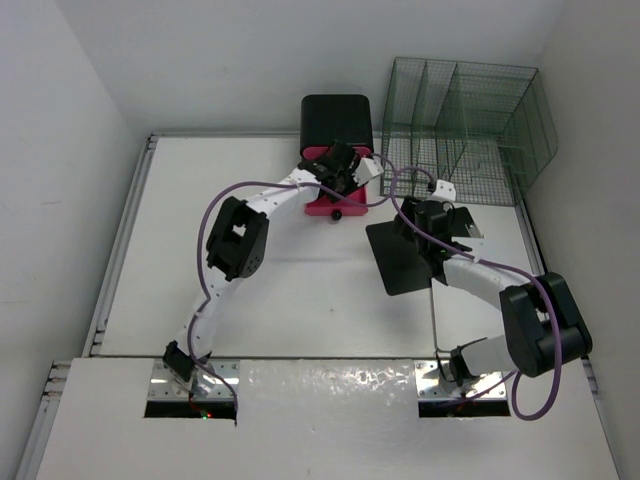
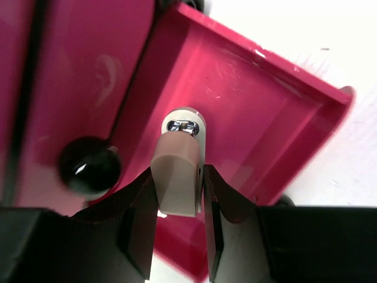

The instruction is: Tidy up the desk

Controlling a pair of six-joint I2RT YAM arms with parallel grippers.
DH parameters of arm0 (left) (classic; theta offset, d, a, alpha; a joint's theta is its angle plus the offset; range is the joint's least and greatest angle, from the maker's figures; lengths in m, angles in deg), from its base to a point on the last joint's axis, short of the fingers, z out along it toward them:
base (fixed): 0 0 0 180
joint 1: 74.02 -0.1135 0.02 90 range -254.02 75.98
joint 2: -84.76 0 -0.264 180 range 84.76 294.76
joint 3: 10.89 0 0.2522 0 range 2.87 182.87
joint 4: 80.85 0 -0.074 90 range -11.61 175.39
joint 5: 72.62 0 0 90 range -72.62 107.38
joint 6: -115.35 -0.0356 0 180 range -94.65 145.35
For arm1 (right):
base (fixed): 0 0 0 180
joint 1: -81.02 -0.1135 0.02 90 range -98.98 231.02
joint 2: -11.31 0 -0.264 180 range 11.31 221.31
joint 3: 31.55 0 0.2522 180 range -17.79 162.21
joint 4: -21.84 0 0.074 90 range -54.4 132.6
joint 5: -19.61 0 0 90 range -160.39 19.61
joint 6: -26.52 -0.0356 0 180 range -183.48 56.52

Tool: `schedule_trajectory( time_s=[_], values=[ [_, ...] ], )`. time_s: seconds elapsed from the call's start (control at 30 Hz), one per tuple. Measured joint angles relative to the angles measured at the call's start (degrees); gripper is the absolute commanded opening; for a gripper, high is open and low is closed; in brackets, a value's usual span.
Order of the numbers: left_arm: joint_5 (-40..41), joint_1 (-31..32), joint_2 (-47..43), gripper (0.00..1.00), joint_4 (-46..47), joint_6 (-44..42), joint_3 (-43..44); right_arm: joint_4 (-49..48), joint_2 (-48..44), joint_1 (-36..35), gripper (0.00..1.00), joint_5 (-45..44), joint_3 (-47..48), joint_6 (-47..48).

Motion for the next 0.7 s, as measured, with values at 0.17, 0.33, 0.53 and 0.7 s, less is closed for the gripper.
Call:
schedule_trajectory(
  time_s=[0.17,0.33,0.53,0.7],
  values=[
    [-0.7,-0.8,2.8,0.25,-0.1,-0.3,0.7,0.0,0.0,0.0,0.67,0.0,0.0,0.4],
    [-1.0,-0.9,3.1,0.43,-0.1,-1.1,0.7,0.0,0.0,0.0,0.67,0.0,0.0,0.5],
    [-1.4,-0.6,3.0,0.68,-0.8,-1.4,0.7,0.0,0.0,0.0,0.67,0.0,0.0,0.7],
    [-1.5,-0.6,2.6,0.69,-1.9,-1.2,0.7,0.0,0.0,0.0,0.67,0.0,0.0,1.0]
  ],
)
